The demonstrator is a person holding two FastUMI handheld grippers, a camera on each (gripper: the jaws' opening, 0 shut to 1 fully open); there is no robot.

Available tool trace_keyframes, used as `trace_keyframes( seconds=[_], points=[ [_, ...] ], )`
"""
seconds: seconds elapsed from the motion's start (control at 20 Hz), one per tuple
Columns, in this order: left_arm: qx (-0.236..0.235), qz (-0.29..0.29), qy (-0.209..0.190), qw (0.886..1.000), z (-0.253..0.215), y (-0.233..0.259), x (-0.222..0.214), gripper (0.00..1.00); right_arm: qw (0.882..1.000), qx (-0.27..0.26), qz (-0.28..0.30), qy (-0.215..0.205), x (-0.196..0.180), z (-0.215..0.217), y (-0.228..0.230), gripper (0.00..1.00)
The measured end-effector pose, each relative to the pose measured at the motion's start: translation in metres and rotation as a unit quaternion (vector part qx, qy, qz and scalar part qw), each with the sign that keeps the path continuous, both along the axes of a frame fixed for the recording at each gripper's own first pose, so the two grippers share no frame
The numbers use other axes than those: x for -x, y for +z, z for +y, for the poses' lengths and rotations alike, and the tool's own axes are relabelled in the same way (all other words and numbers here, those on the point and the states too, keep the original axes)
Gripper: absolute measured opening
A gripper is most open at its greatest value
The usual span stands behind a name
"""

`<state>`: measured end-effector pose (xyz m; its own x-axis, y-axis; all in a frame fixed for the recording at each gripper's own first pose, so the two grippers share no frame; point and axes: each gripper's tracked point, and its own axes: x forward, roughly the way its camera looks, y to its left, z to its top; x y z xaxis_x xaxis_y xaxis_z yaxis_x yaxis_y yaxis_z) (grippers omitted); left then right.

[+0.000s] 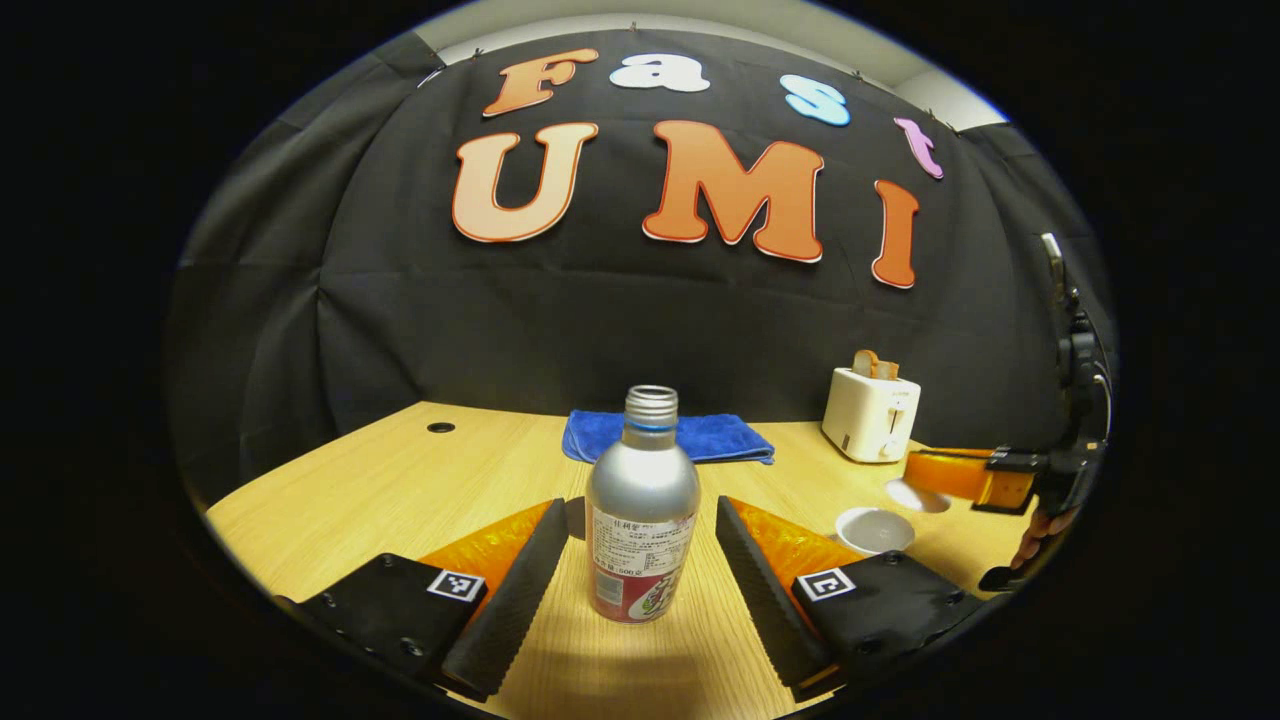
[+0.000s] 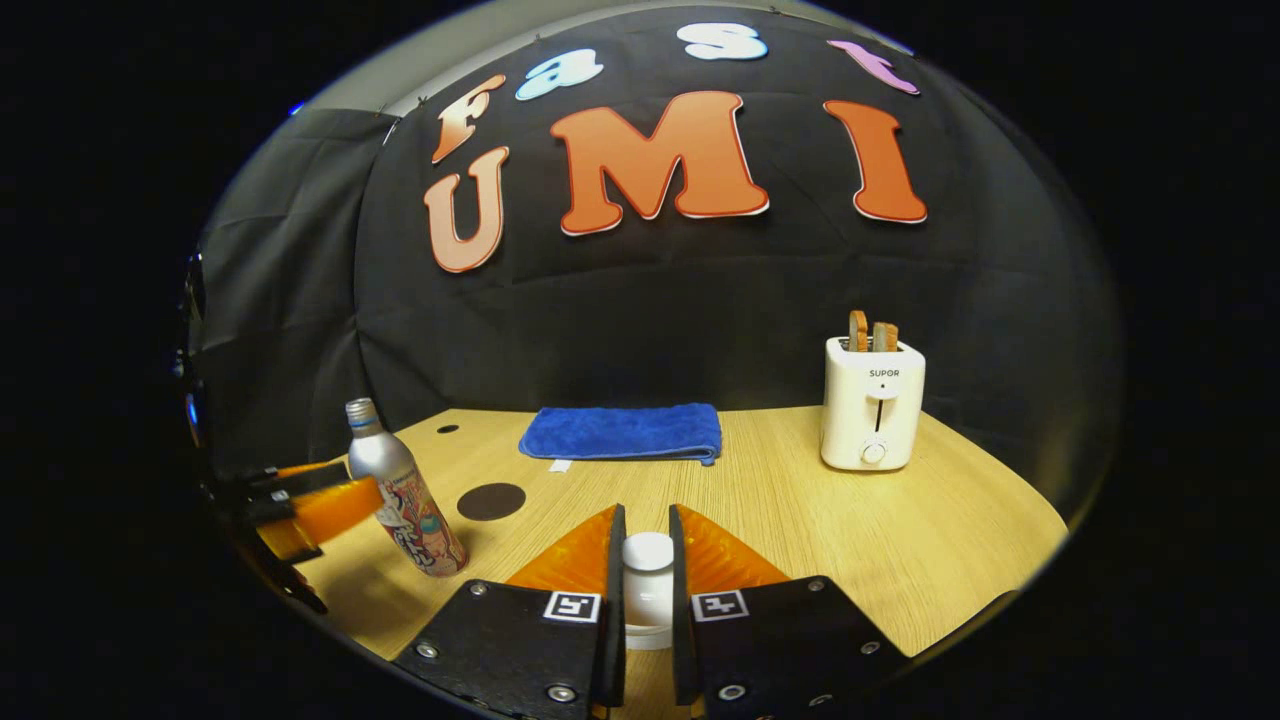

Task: Open the teacup lid with one hand, grasp the water bottle and pour water into the teacup with the other hand; after pouring, place the water bottle on the coaster and then close the teacup lid.

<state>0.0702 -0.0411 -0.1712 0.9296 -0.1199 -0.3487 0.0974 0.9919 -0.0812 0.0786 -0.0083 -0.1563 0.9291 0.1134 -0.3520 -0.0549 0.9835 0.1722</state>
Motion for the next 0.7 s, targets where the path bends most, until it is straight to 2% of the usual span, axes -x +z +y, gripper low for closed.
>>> trace_keyframes(
  seconds=[0.1, 0.3, 0.55, 0.6, 0.65, 0.7],
  points=[
    [0.013, 0.01, -0.003, 1.0, -0.006, -0.011, -0.005, 0.97, 1.0, 0.001, -0.01, -0.003, 0.001, -0.006, 0.01, 0.19],
    [-0.01, 0.032, 0.007, 0.999, -0.002, -0.034, -0.015, 0.98, 1.0, -0.003, -0.025, -0.007, 0.005, -0.013, 0.027, 0.19],
    [-0.013, 0.066, 0.014, 0.998, -0.002, -0.061, -0.017, 0.98, 0.999, -0.006, -0.038, -0.016, 0.008, -0.023, 0.04, 0.19],
    [-0.018, 0.069, 0.014, 0.997, -0.001, -0.063, -0.019, 0.97, 0.999, -0.006, -0.039, -0.017, 0.009, -0.024, 0.04, 0.19],
    [-0.023, 0.063, 0.011, 0.998, -0.002, -0.061, -0.017, 0.89, 0.999, -0.007, -0.04, -0.019, 0.01, -0.026, 0.041, 0.19],
    [-0.027, 0.062, 0.007, 0.998, -0.002, -0.061, -0.018, 0.89, 0.999, -0.006, -0.041, -0.021, 0.011, -0.028, 0.042, 0.19]
  ],
)
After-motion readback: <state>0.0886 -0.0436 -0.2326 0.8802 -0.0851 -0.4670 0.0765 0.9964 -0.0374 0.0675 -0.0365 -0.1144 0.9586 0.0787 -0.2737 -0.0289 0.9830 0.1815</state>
